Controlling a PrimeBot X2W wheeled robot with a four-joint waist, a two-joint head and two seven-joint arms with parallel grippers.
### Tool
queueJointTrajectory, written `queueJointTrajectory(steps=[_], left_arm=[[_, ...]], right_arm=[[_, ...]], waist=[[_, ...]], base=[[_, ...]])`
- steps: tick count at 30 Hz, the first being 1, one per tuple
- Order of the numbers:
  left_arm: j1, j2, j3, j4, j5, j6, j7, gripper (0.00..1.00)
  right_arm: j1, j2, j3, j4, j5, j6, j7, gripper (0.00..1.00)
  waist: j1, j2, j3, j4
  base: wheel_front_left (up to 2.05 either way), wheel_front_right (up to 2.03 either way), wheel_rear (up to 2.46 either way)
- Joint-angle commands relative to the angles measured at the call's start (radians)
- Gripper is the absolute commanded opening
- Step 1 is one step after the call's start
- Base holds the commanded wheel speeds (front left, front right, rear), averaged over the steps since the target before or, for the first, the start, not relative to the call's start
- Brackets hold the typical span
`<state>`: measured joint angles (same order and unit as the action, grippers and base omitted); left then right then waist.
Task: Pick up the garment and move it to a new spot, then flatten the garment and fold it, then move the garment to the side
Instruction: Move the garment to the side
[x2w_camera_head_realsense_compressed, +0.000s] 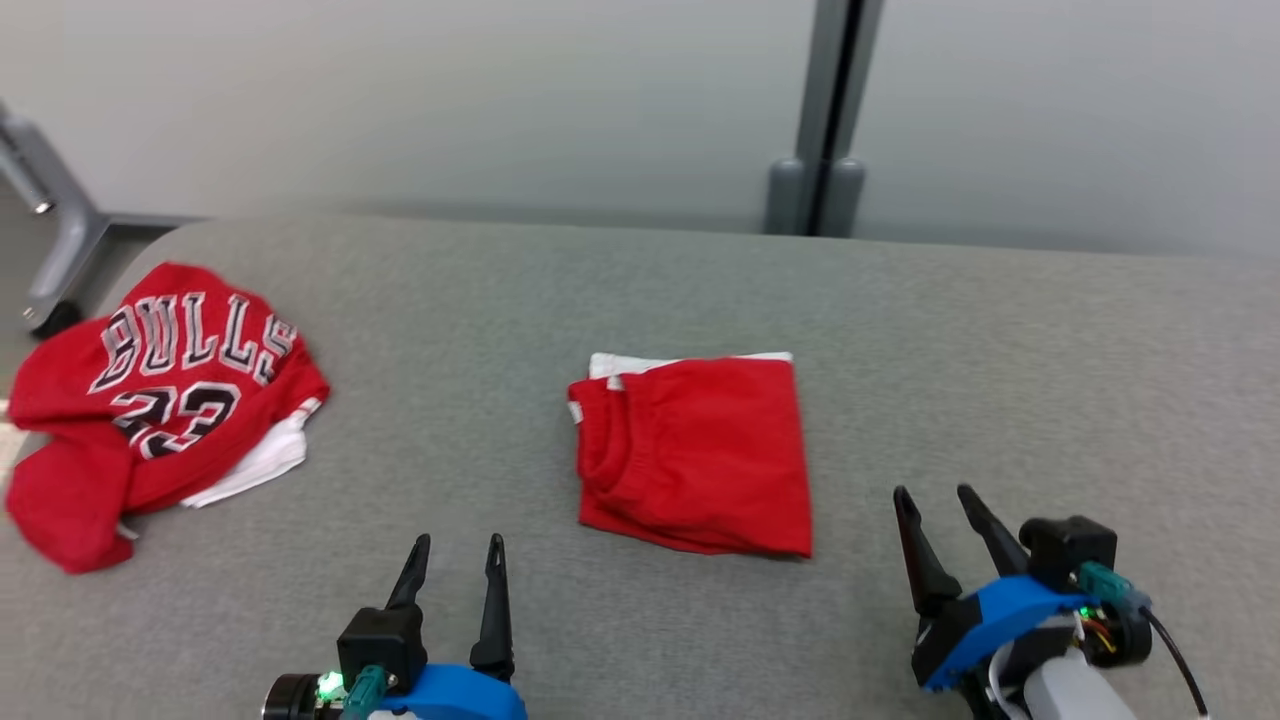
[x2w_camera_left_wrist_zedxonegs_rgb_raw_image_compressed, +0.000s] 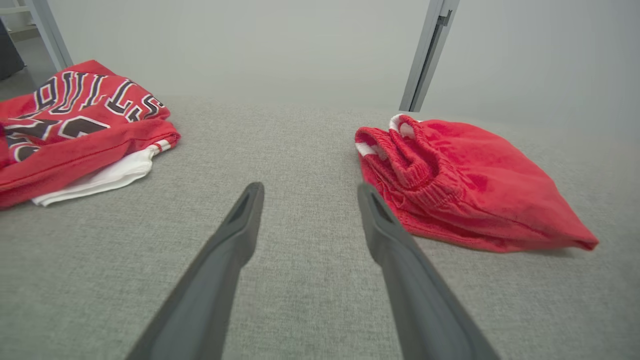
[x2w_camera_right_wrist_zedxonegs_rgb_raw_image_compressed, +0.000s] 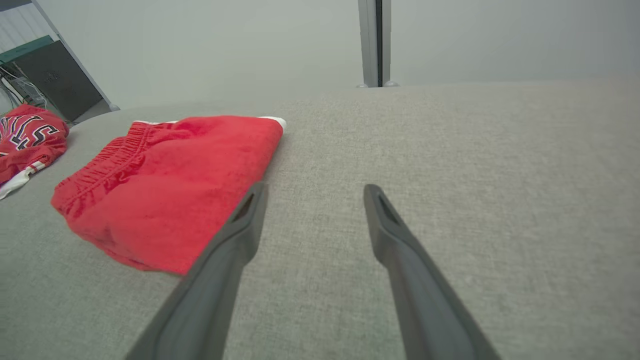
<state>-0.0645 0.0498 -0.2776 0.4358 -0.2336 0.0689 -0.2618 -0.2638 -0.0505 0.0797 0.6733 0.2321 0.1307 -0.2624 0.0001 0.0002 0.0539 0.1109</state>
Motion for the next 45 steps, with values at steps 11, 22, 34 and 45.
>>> queueJointTrajectory(steps=[11, 22, 34, 45], left_arm=[[-0.036, 0.0, -0.032, -0.004, -0.017, 0.017, -0.005, 1.0], [-0.065, 0.0, -0.043, -0.023, -0.013, 0.026, -0.005, 1.0], [-0.081, 0.0, -0.076, -0.009, -0.001, -0.008, -0.005, 1.0], [-0.144, 0.0, -0.124, 0.009, -0.011, -0.009, -0.005, 1.0]], right_arm=[[-0.203, -0.009, -0.059, 0.182, -0.029, 0.0, -0.003, 1.0], [-0.273, -0.011, -0.085, 0.313, -0.008, 0.0, -0.001, 0.0], [-0.251, -0.008, -0.013, 0.175, 0.011, 0.0, -0.002, 0.0], [-0.234, -0.002, 0.105, 0.121, 0.095, 0.0, -0.002, 0.0]], waist=[[-0.0001, -0.0002, 0.126, 0.23], [-0.0001, -0.0002, 0.175, 0.228], [-0.0001, -0.0002, 0.101, -0.023], [-0.0001, -0.0002, 0.109, -0.399]], base=[[0.0, 0.0, 0.0], [0.0, 0.0, 0.0], [0.0, 0.0, 0.0], [0.0, 0.0, 0.0]])
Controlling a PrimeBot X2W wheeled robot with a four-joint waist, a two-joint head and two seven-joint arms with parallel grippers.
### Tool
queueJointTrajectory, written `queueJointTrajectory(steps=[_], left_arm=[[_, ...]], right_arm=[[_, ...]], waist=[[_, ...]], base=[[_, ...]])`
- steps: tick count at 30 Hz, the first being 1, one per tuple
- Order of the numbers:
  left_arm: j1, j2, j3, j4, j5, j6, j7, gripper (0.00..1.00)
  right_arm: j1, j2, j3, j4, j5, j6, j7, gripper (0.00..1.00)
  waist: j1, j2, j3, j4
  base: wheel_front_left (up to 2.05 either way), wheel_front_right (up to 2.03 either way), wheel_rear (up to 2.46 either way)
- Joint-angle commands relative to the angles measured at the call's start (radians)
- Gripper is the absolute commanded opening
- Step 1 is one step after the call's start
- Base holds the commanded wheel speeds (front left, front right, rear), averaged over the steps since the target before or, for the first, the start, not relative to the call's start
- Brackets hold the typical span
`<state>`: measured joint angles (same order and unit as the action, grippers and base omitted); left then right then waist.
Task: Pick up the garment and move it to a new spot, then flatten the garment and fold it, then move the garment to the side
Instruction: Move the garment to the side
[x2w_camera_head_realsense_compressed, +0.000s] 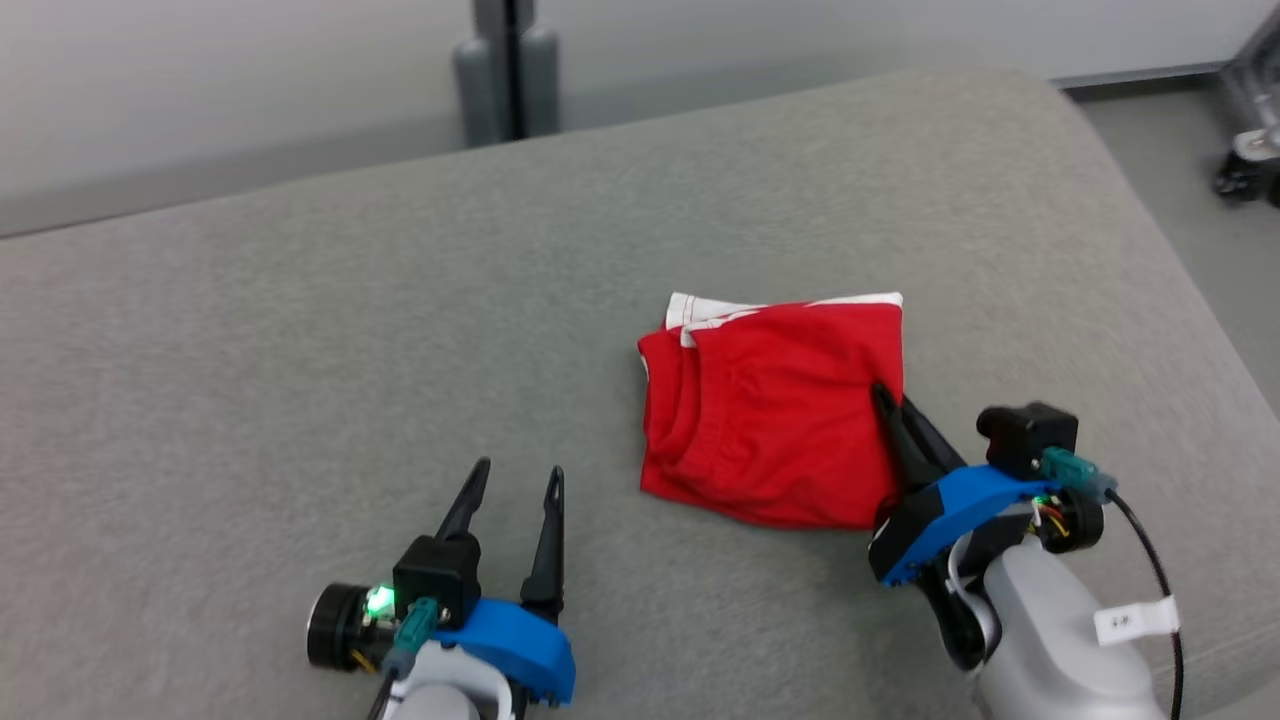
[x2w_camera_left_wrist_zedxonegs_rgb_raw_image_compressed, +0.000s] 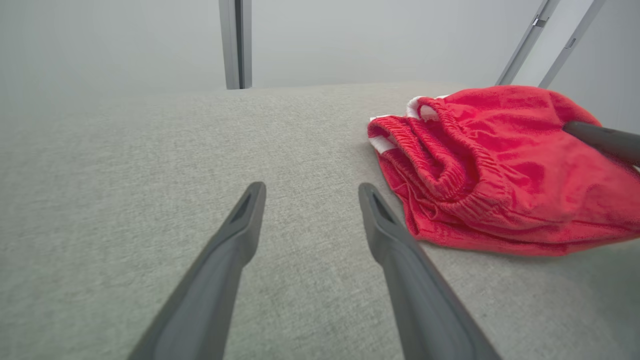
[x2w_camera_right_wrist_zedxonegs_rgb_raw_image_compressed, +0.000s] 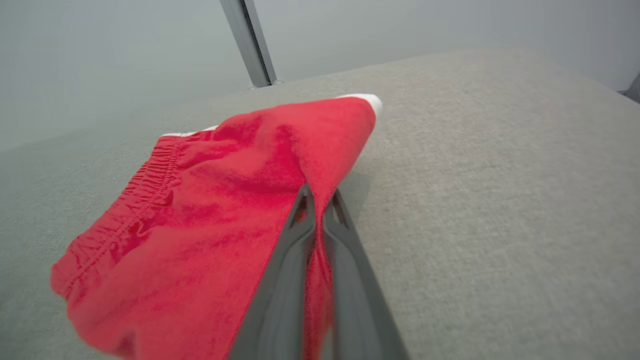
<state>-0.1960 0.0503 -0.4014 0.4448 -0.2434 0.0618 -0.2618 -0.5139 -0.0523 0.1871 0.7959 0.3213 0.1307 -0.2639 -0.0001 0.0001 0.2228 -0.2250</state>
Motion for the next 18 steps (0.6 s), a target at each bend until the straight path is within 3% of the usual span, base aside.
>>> queueJointTrajectory(steps=[1, 6, 10, 18], left_arm=[[-0.013, 0.0, 0.0, 0.005, 0.003, -0.003, -0.005, 1.0], [-0.024, 0.0, 0.007, 0.023, 0.012, -0.009, -0.005, 1.0], [-0.046, 0.0, 0.003, 0.035, 0.022, -0.017, -0.005, 1.0], [-0.08, 0.001, -0.018, 0.053, 0.043, -0.026, -0.005, 1.0]], right_arm=[[0.017, 0.0, 0.007, -0.003, 0.012, 0.0, -0.001, 0.0], [0.024, 0.0, 0.043, -0.008, 0.036, 0.0, -0.001, 0.0], [0.025, 0.0, 0.057, -0.01, 0.054, 0.0, -0.001, 0.0], [-0.033, -0.051, 0.063, 0.01, -0.002, 0.0, -0.001, 0.0]], waist=[[0.0001, -0.0001, -0.057, -0.089], [0.0001, -0.0001, -0.036, -0.19], [0.0001, -0.0001, -0.014, -0.233], [0.0001, -0.0001, 0.04, -0.203]], base=[[0.0, 0.0, 0.0], [0.0, 0.0, 0.0], [0.0, 0.0, 0.0], [0.0, 0.0, 0.0]])
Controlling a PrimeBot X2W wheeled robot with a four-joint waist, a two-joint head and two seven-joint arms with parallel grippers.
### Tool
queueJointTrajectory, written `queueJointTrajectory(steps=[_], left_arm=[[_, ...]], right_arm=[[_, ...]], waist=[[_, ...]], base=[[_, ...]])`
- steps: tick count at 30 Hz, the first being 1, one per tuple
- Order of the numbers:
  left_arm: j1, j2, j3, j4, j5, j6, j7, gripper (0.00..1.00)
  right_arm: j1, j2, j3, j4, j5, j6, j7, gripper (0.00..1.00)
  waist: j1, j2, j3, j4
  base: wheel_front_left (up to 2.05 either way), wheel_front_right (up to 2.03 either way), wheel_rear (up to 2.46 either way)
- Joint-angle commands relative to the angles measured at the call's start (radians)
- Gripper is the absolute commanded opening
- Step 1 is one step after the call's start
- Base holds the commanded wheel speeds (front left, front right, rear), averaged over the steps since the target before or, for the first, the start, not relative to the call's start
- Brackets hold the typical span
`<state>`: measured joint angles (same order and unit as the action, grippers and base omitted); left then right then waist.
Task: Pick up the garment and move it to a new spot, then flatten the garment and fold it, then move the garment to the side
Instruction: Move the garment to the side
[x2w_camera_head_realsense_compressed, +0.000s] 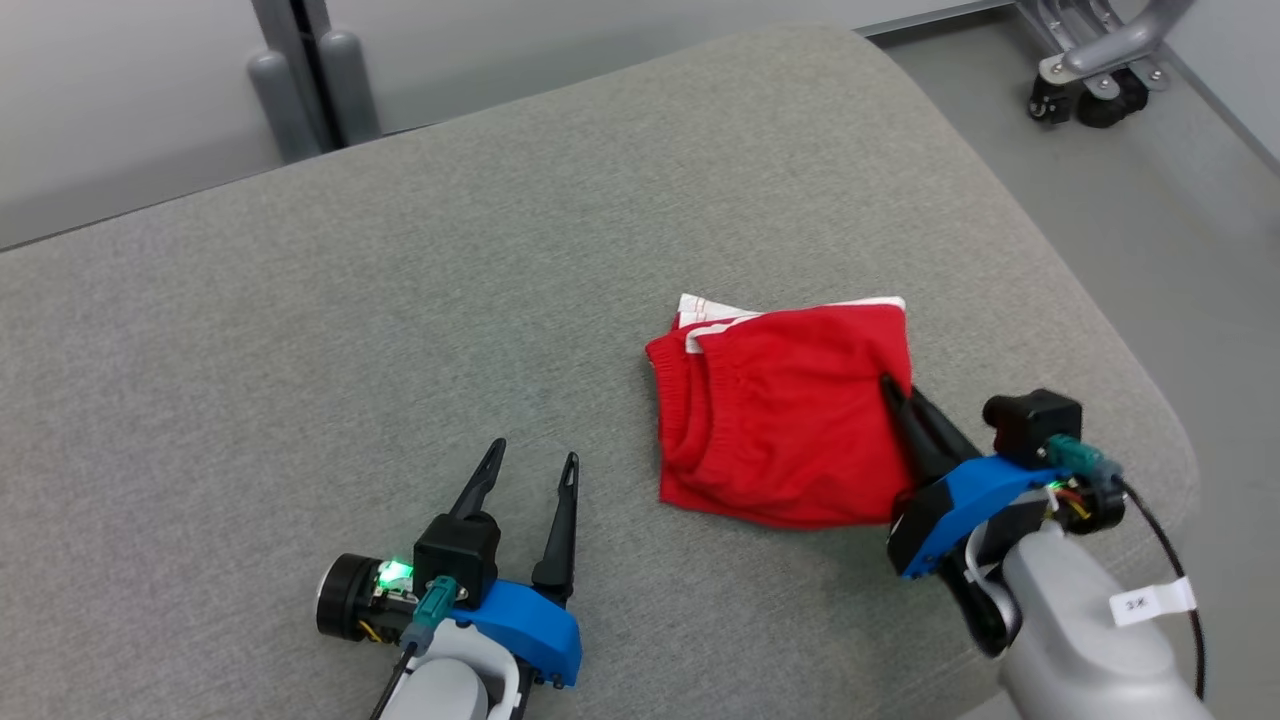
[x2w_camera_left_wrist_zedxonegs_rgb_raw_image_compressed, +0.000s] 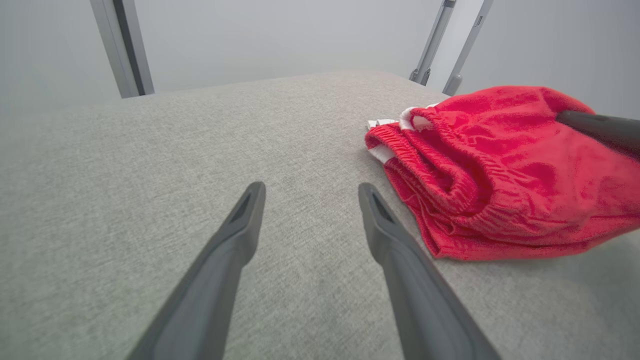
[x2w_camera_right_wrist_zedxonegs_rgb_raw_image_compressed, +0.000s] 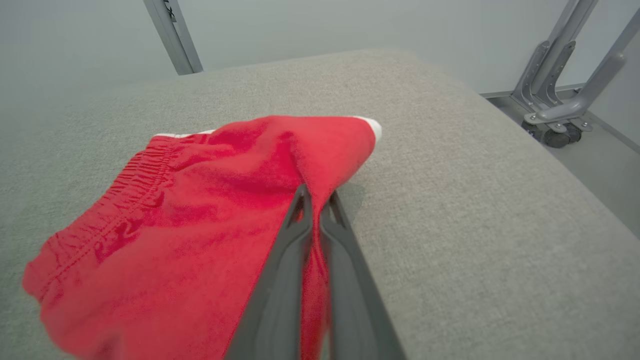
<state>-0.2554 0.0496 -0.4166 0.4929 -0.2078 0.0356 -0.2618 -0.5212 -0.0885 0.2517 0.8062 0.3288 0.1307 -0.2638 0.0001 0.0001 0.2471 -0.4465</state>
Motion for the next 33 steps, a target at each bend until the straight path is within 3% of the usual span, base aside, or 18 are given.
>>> queueJointTrajectory(steps=[1, 5, 15, 19, 27, 29, 30, 33], left_arm=[[-0.026, 0.001, -0.003, 0.006, 0.01, 0.001, -0.005, 1.0], [-0.045, 0.002, -0.004, 0.014, 0.021, 0.002, -0.005, 1.0], [-0.081, 0.001, 0.034, -0.024, 0.052, 0.017, -0.005, 1.0], [-0.087, 0.003, 0.036, -0.035, 0.061, 0.021, -0.004, 1.0], [-0.087, 0.014, 0.031, -0.041, 0.061, 0.032, 0.0, 1.0], [-0.088, 0.015, 0.029, -0.04, 0.061, 0.032, 0.0, 1.0], [-0.088, 0.015, 0.029, -0.04, 0.061, 0.033, 0.0, 1.0], [-0.087, 0.016, 0.027, -0.039, 0.058, 0.035, 0.0, 1.0]], right_arm=[[-0.041, -0.03, -0.007, 0.007, -0.017, 0.0, -0.001, 0.0], [-0.109, -0.104, -0.04, 0.043, -0.049, 0.0, -0.001, 0.0], [-0.282, -0.36, -0.199, 0.196, -0.156, 0.0, -0.001, 0.0], [-0.319, -0.42, -0.284, 0.26, -0.218, 0.0, -0.001, 0.0], [-0.341, -0.48, -0.487, 0.31, -0.368, 0.0, -0.001, 0.0], [-0.343, -0.492, -0.541, 0.308, -0.408, 0.0, -0.001, 0.47], [-0.342, -0.497, -0.572, 0.302, -0.427, 0.0, -0.001, 1.0], [-0.33, -0.51, -0.676, 0.276, -0.502, 0.0, -0.001, 1.0]], waist=[[-0.0001, -0.0001, 0.026, 0.032], [-0.0001, -0.0001, 0.072, 0.103], [-0.0001, -0.0001, 0.173, 0.272], [-0.0001, -0.0001, 0.206, 0.32], [-0.0001, -0.0001, 0.237, 0.368], [-0.0001, -0.0001, 0.239, 0.372], [-0.0001, -0.0001, 0.239, 0.373], [-0.0001, -0.0001, 0.235, 0.376]], base=[[0.0, 0.0, 0.0], [0.0, 0.0, 0.0], [0.0, 0.0, 0.0], [0.0, 0.0, 0.0], [0.0, 0.0, 0.0], [0.0, 0.0, 0.0], [0.0, 0.0, 0.0], [0.0, 0.0, 0.0]])
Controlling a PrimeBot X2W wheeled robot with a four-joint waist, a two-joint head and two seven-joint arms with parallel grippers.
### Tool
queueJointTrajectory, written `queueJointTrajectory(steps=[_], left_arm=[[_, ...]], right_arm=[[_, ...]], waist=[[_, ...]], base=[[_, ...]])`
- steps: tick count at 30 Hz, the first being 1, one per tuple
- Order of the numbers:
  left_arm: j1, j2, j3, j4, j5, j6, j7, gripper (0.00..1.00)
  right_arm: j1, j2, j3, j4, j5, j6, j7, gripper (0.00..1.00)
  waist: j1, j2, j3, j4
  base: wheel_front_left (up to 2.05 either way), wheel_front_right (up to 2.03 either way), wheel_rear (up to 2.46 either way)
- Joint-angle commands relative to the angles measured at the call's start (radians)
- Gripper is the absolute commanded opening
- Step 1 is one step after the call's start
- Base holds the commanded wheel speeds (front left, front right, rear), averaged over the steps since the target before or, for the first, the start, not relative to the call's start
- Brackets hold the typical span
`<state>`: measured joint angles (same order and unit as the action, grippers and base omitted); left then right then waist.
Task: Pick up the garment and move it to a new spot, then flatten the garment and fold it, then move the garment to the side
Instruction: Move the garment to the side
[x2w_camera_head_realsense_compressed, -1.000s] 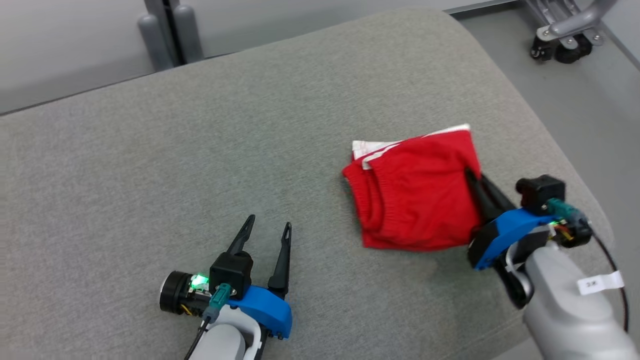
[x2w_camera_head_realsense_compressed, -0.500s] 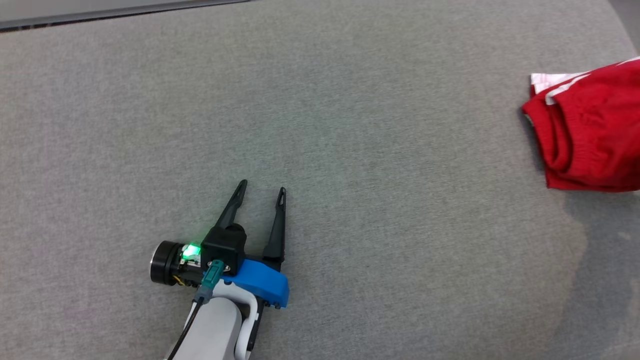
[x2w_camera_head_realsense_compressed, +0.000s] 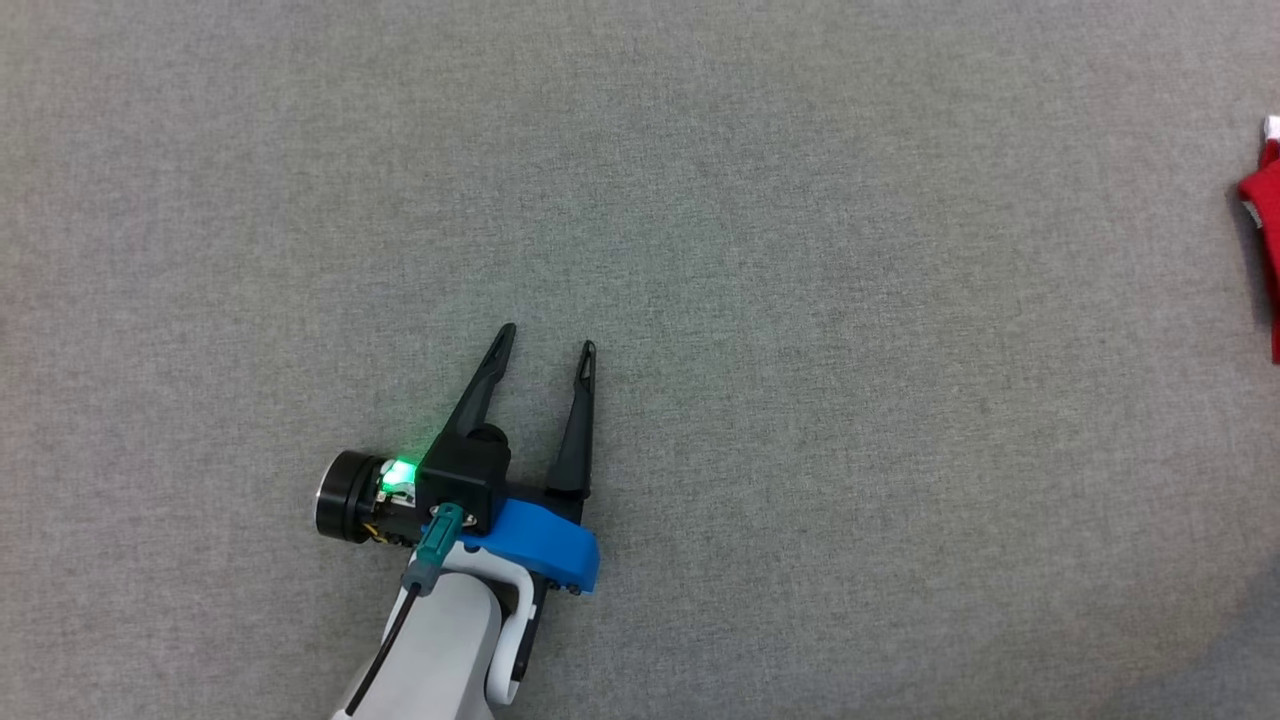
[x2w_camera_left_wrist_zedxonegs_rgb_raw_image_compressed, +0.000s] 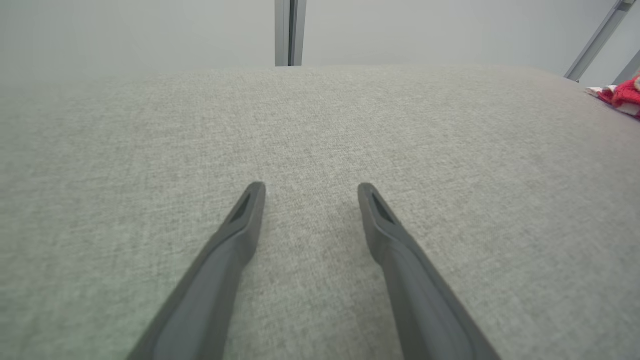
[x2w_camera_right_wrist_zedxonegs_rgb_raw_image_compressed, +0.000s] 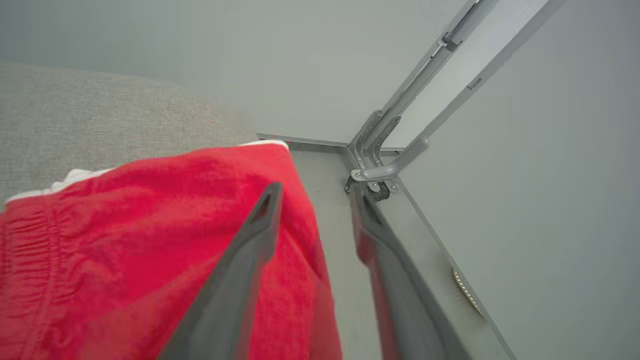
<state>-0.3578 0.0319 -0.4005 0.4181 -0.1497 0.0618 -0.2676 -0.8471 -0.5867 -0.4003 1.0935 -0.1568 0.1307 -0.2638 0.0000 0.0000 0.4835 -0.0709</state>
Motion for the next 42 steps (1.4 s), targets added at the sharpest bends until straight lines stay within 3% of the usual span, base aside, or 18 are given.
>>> queueJointTrajectory(steps=[1, 6, 10, 13, 22, 32, 42], left_arm=[[0.016, 0.032, 0.01, 0.036, -0.002, 0.01, 0.006, 1.0], [0.021, 0.029, 0.018, 0.032, -0.009, 0.013, 0.005, 1.0], [0.031, 0.026, 0.029, 0.024, -0.016, 0.018, 0.004, 1.0], [0.046, 0.019, 0.052, 0.009, -0.026, 0.026, 0.004, 1.0], [0.111, 0.019, 0.085, -0.005, -0.046, 0.041, 0.003, 1.0], [0.186, 0.018, 0.136, -0.014, -0.057, 0.054, 0.003, 1.0], [0.271, 0.019, 0.219, -0.009, -0.057, 0.05, 0.003, 1.0]], right_arm=[[-0.002, -0.007, -0.054, -0.027, -0.04, 0.0, -0.001, 1.0], [-0.011, 0.07, -0.096, -0.138, -0.066, 0.0, -0.001, 1.0], [-0.003, 0.149, -0.032, -0.225, -0.001, 0.0, -0.001, 1.0], [0.08, 0.25, 0.094, -0.367, 0.097, 0.0, -0.001, 1.0], [0.286, 0.422, 0.233, -0.525, 0.191, 0.0, -0.001, 1.0], [0.487, 0.519, 0.297, -0.58, 0.195, 0.0, -0.001, 1.0], [0.591, 0.535, 0.347, -0.589, 0.226, 0.0, -0.001, 1.0]], waist=[[0.0, 0.0, -0.004, 0.0], [0.0, 0.0, -0.026, -0.004], [0.0, 0.0, -0.051, -0.006], [0.0, 0.0, -0.099, -0.003], [0.0, 0.0, -0.201, 0.027], [0.0, 0.0, -0.303, 0.073], [0.0, 0.0, -0.421, 0.09]], base=[[0.0, 0.0, 0.0], [0.0, 0.0, 0.0], [0.0, 0.0, 0.0], [0.0, 0.0, 0.0], [0.0, 0.0, 0.0], [0.0, 0.0, 0.0], [0.0, 0.0, 0.0]])
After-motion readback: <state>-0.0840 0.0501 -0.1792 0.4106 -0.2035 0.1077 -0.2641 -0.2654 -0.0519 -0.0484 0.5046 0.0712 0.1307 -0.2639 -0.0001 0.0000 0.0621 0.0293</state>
